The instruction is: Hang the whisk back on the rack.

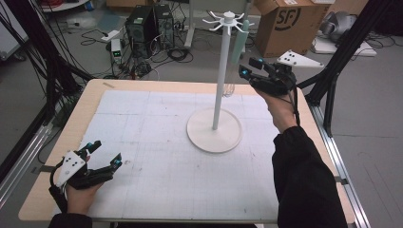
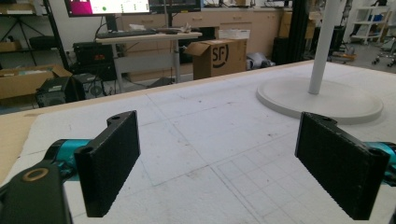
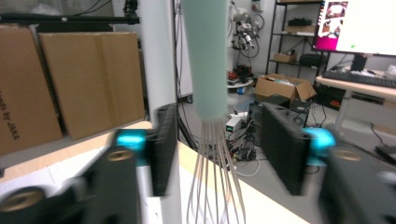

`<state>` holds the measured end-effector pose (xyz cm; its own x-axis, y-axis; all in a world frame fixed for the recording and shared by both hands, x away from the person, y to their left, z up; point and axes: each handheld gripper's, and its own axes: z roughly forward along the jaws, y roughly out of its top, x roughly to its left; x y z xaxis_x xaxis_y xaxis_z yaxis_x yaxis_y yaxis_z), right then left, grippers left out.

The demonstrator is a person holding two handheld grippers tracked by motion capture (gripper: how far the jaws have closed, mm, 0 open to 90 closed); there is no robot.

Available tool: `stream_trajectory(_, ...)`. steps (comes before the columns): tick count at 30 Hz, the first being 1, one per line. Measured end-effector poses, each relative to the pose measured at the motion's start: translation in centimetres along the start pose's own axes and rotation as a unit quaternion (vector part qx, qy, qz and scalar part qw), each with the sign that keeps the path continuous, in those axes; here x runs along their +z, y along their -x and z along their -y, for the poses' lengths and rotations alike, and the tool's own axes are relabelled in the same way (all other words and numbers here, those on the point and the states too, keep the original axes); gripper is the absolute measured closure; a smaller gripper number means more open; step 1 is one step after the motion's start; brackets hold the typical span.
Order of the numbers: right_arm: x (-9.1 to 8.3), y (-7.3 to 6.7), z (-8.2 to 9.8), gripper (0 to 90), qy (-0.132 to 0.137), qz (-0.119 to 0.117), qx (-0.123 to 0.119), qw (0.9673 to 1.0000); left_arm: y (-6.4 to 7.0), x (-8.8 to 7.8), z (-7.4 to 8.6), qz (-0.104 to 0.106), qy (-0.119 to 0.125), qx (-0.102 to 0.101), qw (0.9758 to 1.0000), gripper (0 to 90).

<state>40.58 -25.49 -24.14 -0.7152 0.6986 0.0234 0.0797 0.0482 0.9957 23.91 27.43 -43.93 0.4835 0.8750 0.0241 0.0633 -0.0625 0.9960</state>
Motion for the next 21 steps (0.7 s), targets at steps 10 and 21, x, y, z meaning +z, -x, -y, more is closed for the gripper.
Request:
stream_trajectory(10, -1.5, -1.5, 1.1, 22.0, 0.005, -0.021, -0.035, 0.9992, 0.2, 0.0, -0.1, 0.002, 0.000, 0.004, 1.0000, 14.6)
stream_trajectory(21, -4.9, -3.1, 3.3, 18.6, 0.028, -0.020, -0.030, 0.9990, 0.6, -0.2, -0.3, 0.007, 0.011, 0.000, 0.9999, 14.5)
